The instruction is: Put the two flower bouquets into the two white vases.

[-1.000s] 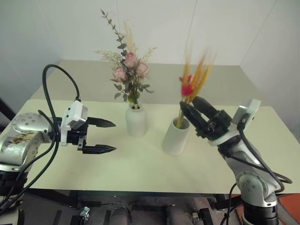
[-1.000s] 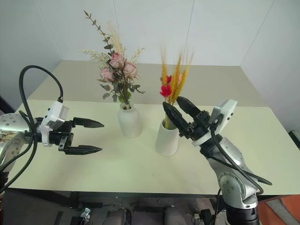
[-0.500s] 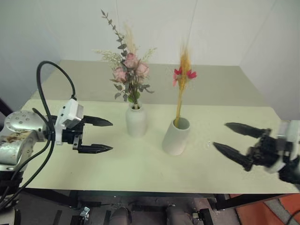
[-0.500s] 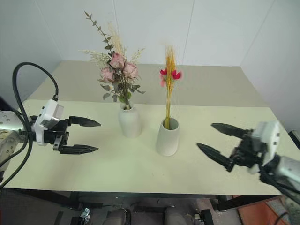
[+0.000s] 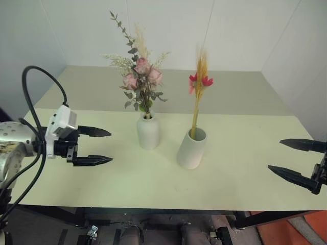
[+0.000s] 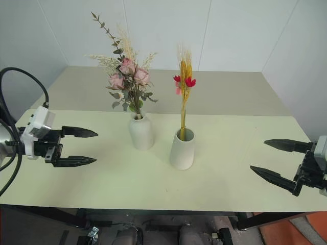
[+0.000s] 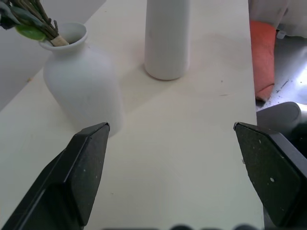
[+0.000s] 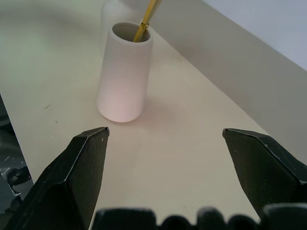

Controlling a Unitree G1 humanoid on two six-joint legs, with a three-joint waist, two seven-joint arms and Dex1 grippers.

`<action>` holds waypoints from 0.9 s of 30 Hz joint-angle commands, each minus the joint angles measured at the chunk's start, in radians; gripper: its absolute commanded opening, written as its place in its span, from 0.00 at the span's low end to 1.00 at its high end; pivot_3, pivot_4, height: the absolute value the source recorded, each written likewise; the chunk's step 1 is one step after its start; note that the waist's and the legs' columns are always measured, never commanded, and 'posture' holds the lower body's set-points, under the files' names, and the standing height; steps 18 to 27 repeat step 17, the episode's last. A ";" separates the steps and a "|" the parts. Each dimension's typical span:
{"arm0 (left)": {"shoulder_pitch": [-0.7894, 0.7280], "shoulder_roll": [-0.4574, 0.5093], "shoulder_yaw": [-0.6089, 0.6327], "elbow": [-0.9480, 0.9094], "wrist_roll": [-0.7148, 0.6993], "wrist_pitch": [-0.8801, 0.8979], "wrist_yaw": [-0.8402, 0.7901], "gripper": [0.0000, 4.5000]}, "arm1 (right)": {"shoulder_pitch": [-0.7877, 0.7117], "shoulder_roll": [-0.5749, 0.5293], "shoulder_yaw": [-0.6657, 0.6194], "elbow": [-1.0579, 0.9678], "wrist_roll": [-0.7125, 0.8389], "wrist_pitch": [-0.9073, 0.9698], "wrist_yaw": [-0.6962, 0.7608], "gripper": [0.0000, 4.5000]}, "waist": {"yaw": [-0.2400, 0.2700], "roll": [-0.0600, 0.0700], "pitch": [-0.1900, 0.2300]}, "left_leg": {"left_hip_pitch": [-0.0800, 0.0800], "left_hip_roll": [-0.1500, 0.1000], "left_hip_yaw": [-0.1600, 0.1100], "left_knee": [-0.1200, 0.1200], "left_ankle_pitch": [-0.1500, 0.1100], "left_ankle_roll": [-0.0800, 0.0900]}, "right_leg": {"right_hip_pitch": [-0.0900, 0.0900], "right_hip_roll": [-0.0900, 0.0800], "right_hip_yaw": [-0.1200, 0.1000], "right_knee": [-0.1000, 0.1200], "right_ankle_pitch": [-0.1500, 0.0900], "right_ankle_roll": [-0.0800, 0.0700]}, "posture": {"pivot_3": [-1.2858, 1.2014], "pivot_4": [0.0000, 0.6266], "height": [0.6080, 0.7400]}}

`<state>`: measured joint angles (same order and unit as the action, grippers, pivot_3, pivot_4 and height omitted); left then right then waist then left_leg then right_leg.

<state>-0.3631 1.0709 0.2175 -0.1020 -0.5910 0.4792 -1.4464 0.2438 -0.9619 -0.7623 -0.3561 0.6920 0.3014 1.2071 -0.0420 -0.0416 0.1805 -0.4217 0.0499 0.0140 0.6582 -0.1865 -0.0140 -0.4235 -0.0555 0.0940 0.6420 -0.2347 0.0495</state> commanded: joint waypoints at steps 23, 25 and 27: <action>0.019 -0.036 0.029 -0.125 -0.028 0.025 0.119 1.00 | -0.079 -0.035 0.045 -0.034 0.007 0.033 0.014 0.99 | 0.002 0.000 0.000 | 0.000 0.000 0.000 0.000 0.000 0.000 | 0.000 0.000 0.000 0.000 0.000 0.000 | 0.52 0.24 1.00; 0.019 -0.036 0.029 -0.125 -0.028 0.025 0.119 1.00 | -0.079 -0.035 0.045 -0.034 0.007 0.033 0.014 0.99 | 0.002 0.000 0.000 | 0.000 0.000 0.000 0.000 0.000 0.000 | 0.000 0.000 0.000 0.000 0.000 0.000 | 0.52 0.24 1.00; 0.019 -0.036 0.029 -0.125 -0.028 0.025 0.119 1.00 | -0.079 -0.035 0.045 -0.034 0.007 0.033 0.014 0.99 | 0.002 0.000 0.000 | 0.000 0.000 0.000 0.000 0.000 0.000 | 0.000 0.000 0.000 0.000 0.000 0.000 | 0.52 0.24 1.00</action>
